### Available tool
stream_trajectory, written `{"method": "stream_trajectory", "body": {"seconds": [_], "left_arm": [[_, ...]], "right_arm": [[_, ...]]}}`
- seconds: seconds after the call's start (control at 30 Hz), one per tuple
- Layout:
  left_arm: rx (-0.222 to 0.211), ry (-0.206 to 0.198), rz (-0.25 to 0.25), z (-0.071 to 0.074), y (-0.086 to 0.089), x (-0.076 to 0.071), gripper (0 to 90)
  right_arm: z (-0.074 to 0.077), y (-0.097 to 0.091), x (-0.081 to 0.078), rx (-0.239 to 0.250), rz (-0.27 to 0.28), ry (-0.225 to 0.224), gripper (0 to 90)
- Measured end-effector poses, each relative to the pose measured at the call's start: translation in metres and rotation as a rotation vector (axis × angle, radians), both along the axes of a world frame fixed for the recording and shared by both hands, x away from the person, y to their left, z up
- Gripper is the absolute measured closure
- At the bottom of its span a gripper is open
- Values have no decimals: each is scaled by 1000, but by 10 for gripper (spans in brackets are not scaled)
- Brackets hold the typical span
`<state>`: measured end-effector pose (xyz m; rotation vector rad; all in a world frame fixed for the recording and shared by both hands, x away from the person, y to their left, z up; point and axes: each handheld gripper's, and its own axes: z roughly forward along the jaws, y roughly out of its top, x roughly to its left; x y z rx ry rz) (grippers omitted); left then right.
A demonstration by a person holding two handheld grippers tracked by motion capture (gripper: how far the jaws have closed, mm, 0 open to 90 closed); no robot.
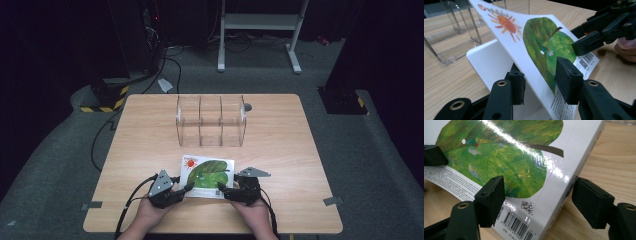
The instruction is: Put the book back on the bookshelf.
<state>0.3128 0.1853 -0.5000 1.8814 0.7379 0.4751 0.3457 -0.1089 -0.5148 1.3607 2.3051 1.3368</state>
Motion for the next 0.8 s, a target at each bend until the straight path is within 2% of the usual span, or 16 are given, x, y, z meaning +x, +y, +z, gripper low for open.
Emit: {"method": "stream_trajectory", "body": {"seconds": [0.07,0.4,0.7,0.8], "left_arm": [[2,1,10,0,0,1,601],[-11,7,34,1,0,3,602],[-8,13,46,1,0,5,603],[9,11,45,0,-1,6,603]], "right_arm": [[2,-1,-1,-11,-6,-30,299],[7,-2,-5,-22,-41,-82,372],[11,-4,-8,-38,-53,-133,420],[14,-5,-10,-42,-69,-163,439]]}}
